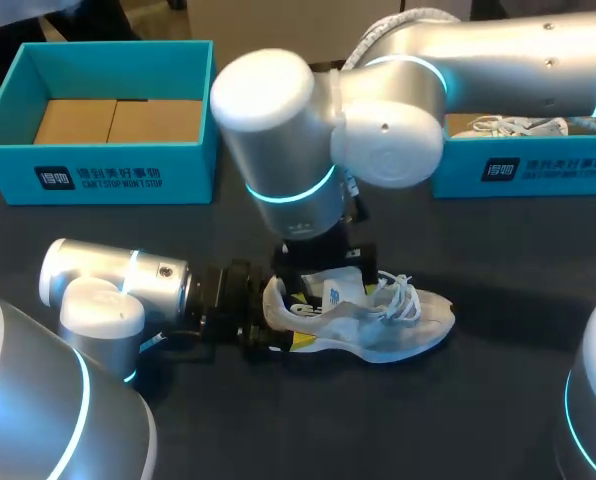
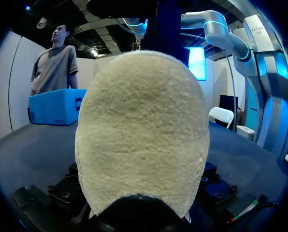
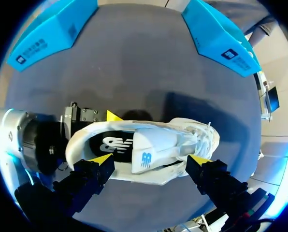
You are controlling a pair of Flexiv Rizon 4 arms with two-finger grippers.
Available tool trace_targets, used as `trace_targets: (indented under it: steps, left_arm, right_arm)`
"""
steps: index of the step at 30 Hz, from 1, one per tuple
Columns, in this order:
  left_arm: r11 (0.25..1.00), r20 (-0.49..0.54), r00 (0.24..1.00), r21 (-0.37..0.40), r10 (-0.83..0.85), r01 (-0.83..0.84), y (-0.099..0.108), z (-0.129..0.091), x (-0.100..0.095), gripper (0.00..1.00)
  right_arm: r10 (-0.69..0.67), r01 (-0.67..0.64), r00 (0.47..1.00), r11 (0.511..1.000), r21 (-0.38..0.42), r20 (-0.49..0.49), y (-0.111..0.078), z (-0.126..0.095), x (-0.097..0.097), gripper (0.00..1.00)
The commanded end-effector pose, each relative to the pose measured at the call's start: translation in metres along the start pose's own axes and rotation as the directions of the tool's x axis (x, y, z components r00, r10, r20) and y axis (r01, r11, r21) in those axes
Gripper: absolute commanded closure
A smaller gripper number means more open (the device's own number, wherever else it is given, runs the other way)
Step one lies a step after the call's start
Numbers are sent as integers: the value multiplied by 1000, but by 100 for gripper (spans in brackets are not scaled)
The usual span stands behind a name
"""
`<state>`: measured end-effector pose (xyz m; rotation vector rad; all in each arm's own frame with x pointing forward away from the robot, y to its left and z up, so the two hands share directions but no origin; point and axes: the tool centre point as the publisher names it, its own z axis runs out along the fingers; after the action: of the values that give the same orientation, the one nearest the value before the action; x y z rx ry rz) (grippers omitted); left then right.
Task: Take the shoe out of the shoebox, open the shoe tongue, remove and reinsert the insole, then place the shoe into the shoebox
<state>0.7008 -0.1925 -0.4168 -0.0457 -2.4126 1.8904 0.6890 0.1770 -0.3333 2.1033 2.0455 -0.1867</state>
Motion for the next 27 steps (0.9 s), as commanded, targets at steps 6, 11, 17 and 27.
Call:
trace_targets:
  steps: [6,11,17,27]
  left_arm:
    - [1000,-1,1000,-1,0,0,1,0,-1,100]
    - [1000,-1,1000,-1,0,0,1,0,-1,100]
    - [1000,-1,1000,-1,0,0,1,0,-1,100]
    - [1000,-1,1000,-1,0,0,1,0,-1,100]
  right_arm:
    - [374,-373,919,927,-40,126,-7,16,-4,0]
    - [376,-374,920,927,-44,113,-3,24,-7,0]
    - [414,-410,905,910,-57,93,-2,25,-15,0]
    - [506,-503,861,862,-64,46,-5,12,-47,0]
